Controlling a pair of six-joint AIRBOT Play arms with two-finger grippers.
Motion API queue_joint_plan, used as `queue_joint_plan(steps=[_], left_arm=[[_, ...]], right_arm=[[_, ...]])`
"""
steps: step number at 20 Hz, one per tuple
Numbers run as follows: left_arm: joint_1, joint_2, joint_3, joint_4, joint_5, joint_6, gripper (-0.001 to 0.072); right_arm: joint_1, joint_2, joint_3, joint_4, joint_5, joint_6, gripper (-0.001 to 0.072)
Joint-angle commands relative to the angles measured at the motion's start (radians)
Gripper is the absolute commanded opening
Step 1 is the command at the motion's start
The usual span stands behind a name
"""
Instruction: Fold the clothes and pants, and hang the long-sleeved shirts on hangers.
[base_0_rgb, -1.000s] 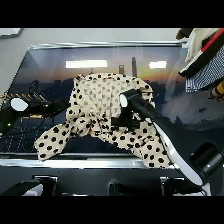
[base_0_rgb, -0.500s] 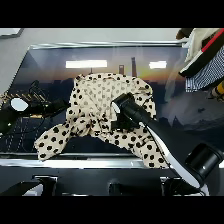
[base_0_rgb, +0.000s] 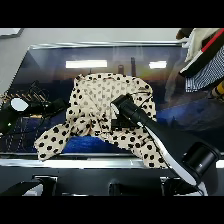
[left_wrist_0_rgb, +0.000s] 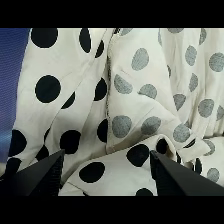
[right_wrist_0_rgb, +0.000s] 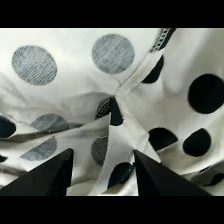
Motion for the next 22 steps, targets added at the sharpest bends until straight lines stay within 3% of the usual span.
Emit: queue_joint_plan(steps=[1,3,6,12,15,17,19,20,21,22], left_arm=[[0.001,0.0,0.0,0.0,0.0,0.0,0.0614],[0.001,0.0,0.0,0.0,0.001,0.0,0.0614],[0.001,0.0,0.0,0.0,0.001,0.0,0.0615],[0.001,0.0,0.0,0.0,0.0,0.0,0.0614],[0.001,0.0,0.0,0.0,0.0,0.0,0.0615],[0.001,0.0,0.0,0.0,0.0,0.0,0.0615],[0.001,0.0,0.0,0.0,0.0,0.0,0.0615],[0.001,0.0,0.0,0.0,0.0,0.0,0.0614],[0.001,0.0,0.0,0.0,0.0,0.0,0.0615],[0.001,0.0,0.0,0.0,0.0,0.0,0.0614]], right_arm=[[0.002,0.006,0.001,0.074,0.069,0.0,0.0441],[0.002,0.028,0.001,0.067,0.1,0.0,0.0308],[0.002,0.06,0.001,0.053,0.1,0.001,0.0177],[0.002,0.049,0.001,0.021,0.038,0.038,0.0185],[0.002,0.012,0.001,0.022,0.051,0.043,0.0319],[0.002,-0.005,0.0,0.025,0.052,0.047,0.0311],[0.002,-0.007,0.001,0.025,0.052,0.047,0.0179],[0.002,-0.006,0.001,0.025,0.059,0.045,0.0068],[0.002,-0.003,0.001,0.024,0.069,0.038,0.0019],[0.002,0.006,0.001,0.02,0.075,0.033,0.002]])
